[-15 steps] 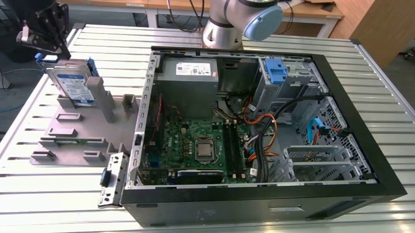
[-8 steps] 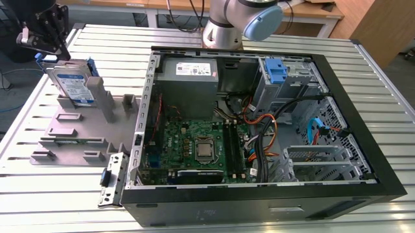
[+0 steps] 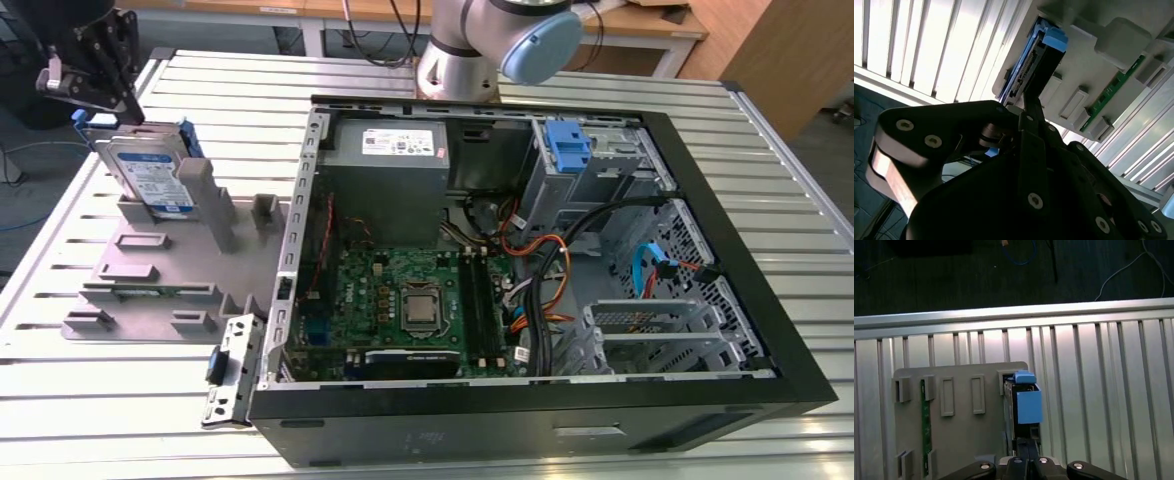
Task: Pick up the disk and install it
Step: 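Pick up the disk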
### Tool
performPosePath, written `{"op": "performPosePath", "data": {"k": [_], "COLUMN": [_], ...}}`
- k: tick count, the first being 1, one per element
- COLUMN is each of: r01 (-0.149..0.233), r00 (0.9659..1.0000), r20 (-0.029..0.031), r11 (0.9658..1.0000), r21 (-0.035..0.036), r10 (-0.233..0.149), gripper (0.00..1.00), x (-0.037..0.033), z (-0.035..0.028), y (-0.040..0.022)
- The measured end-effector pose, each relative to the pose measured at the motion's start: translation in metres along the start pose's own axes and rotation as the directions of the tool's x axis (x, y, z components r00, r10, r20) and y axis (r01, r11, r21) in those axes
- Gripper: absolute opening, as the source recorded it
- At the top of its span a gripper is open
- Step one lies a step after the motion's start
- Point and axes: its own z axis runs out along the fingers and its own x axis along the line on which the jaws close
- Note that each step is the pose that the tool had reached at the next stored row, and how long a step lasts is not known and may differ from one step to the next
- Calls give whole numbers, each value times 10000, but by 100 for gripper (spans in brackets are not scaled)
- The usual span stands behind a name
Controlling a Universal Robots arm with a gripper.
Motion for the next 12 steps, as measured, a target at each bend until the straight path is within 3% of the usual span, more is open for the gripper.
{"op": "performPosePath", "data": {"k": [8,11,12], "r01": [11,13,14], "r00": [10000,10000,10000], "r20": [0,0,-1], "r11": [10000,10000,10000], "r21": [0,0,-1], "r10": [-11,-13,-14], "gripper": [11,29,29], "x": [0,0,0], "z": [1,1,0], "y": [-1,0,0]}}
